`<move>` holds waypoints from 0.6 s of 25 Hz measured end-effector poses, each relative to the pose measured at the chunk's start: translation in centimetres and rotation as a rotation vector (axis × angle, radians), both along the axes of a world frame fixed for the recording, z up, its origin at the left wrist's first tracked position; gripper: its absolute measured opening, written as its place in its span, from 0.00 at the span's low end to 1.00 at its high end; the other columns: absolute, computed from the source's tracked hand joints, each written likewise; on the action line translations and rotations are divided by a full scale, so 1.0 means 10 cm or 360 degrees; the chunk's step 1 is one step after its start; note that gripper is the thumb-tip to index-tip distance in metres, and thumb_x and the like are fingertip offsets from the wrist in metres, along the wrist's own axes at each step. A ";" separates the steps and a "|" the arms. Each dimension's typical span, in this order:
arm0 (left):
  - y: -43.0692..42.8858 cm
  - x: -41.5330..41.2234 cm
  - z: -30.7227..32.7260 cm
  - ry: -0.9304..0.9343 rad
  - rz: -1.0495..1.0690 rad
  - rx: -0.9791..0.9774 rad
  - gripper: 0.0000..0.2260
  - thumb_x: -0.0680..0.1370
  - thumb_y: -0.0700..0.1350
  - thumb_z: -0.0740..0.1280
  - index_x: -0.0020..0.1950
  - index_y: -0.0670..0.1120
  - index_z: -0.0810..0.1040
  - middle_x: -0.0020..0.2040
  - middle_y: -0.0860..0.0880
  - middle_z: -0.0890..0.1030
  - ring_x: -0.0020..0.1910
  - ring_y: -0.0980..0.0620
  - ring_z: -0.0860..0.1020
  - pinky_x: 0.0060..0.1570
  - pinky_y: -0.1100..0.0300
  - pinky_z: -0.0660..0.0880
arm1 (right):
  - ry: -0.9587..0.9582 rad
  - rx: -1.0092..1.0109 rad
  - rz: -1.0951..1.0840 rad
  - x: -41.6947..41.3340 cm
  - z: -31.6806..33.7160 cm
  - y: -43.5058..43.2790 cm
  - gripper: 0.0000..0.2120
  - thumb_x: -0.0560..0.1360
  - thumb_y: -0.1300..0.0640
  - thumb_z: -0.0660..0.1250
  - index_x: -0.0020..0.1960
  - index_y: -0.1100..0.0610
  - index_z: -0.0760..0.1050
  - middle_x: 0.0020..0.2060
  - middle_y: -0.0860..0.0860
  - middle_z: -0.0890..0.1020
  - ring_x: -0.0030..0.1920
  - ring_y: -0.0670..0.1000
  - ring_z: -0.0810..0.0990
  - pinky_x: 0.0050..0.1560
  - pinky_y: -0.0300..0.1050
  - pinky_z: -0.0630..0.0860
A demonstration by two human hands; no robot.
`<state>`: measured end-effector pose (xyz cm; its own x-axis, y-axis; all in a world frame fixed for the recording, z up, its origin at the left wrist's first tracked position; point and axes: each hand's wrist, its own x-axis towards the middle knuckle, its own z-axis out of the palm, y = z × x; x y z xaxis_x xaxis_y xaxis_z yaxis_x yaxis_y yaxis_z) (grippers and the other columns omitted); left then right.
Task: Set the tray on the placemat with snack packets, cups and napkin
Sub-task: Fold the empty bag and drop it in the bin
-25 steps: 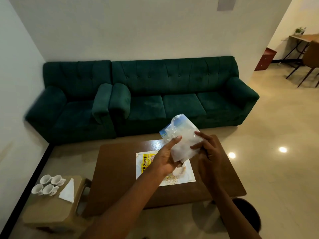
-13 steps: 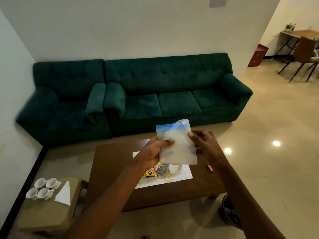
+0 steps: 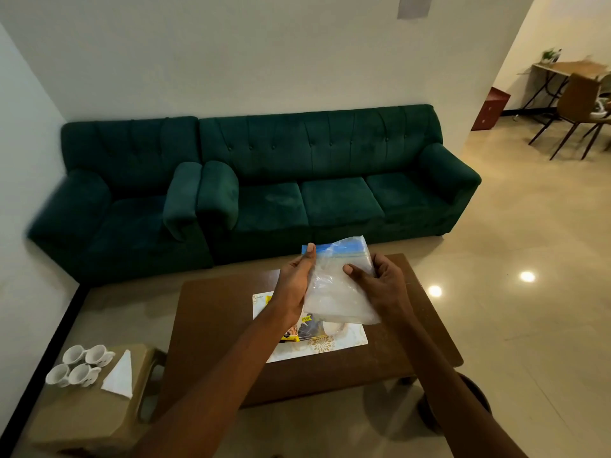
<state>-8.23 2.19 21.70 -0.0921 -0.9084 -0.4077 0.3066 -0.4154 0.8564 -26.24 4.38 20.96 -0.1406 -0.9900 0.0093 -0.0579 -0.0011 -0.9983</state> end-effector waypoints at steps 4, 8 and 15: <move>0.02 0.04 -0.03 -0.0006 -0.0042 0.0028 0.23 0.79 0.65 0.66 0.55 0.46 0.84 0.52 0.42 0.88 0.48 0.43 0.88 0.51 0.45 0.85 | -0.0072 0.0029 -0.0022 0.00 -0.07 0.01 0.11 0.74 0.54 0.78 0.53 0.50 0.79 0.47 0.43 0.88 0.45 0.46 0.89 0.37 0.37 0.83; 0.16 0.09 -0.16 -0.0055 -0.0463 0.0031 0.27 0.73 0.60 0.77 0.67 0.47 0.80 0.60 0.44 0.87 0.62 0.41 0.84 0.65 0.40 0.80 | -0.0070 0.0033 -0.0082 0.00 -0.14 0.02 0.11 0.75 0.53 0.77 0.54 0.50 0.78 0.47 0.46 0.87 0.46 0.47 0.89 0.38 0.38 0.84; 0.11 0.08 -0.22 0.0050 -0.0294 0.0058 0.09 0.78 0.43 0.75 0.57 0.46 0.83 0.52 0.47 0.89 0.52 0.46 0.88 0.60 0.43 0.82 | -0.0181 0.0186 0.0179 -0.09 -0.19 -0.01 0.10 0.78 0.54 0.73 0.59 0.52 0.79 0.52 0.52 0.87 0.49 0.51 0.89 0.43 0.43 0.86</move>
